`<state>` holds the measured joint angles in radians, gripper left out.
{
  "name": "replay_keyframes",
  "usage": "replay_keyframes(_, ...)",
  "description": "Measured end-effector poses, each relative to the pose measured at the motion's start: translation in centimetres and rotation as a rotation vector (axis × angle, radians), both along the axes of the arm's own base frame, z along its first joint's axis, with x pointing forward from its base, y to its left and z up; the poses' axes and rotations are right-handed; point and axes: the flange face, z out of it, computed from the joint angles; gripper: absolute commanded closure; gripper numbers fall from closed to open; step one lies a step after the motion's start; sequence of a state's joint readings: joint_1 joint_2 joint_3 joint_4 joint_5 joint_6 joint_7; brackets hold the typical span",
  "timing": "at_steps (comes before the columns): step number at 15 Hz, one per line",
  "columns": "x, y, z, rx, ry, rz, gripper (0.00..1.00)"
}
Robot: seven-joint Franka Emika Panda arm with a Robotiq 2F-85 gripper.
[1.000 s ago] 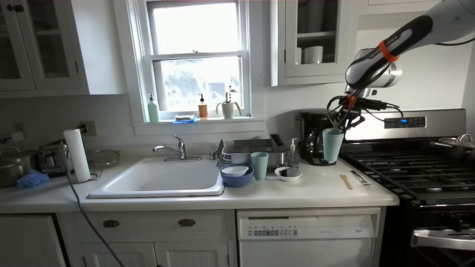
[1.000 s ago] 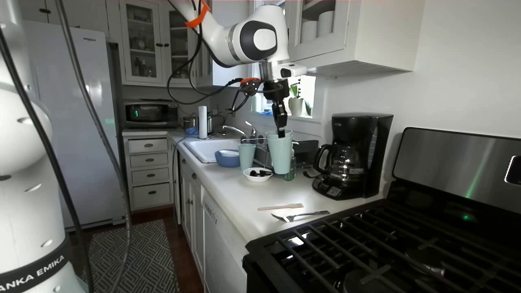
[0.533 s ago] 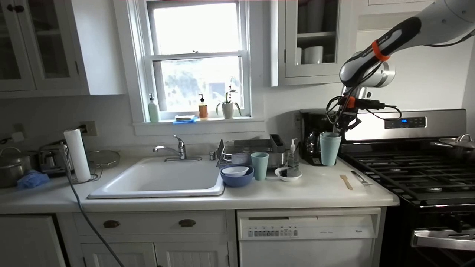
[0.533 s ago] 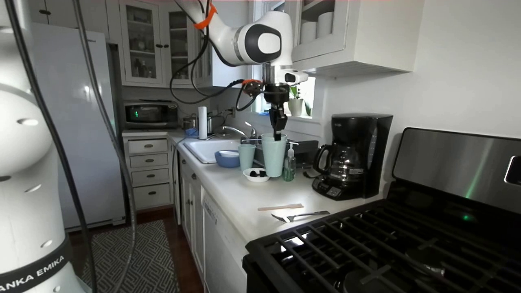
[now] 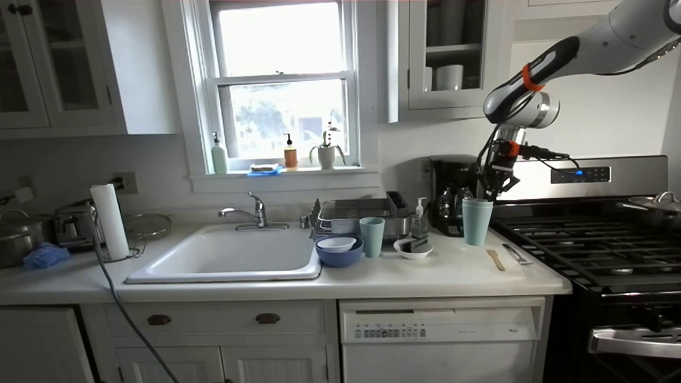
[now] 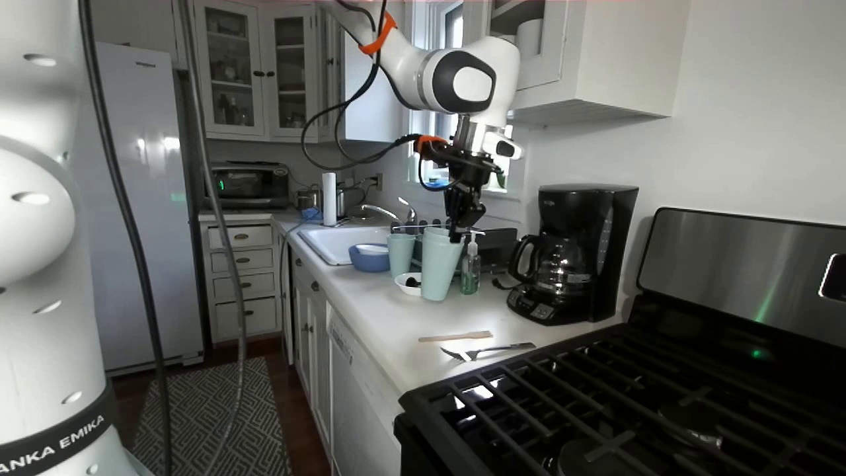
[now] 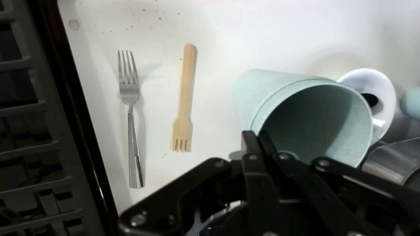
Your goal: Remove the grey cup from inside the other grey cup and put it on the counter
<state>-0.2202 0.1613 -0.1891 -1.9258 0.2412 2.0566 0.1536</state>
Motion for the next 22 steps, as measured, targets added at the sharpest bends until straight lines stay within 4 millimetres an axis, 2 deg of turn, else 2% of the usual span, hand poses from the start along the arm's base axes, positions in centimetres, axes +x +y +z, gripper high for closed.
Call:
replay_keyframes(3, 0.1, -2.5, 0.1, -0.069, -0.051, -0.015, 0.99)
replay_keyframes(6, 0.6, -3.4, 0.7, -0.133, -0.163, 0.058, 0.96)
replay_keyframes(9, 0.7, -3.4, 0.8, -0.108, -0.212, 0.144, 0.99)
replay_keyframes(12, 0.6, -3.5, 0.7, -0.112, -0.211, 0.143, 0.99)
replay_keyframes(16, 1.3, -2.3, 0.6, -0.006, -0.333, 0.246, 0.99)
replay_keyframes(20, 1.5, -3.3, 0.1, -0.093, -0.296, 0.192, 0.99)
replay_keyframes(22, 1.6, -2.8, -0.1, -0.032, -0.347, 0.246, 0.99)
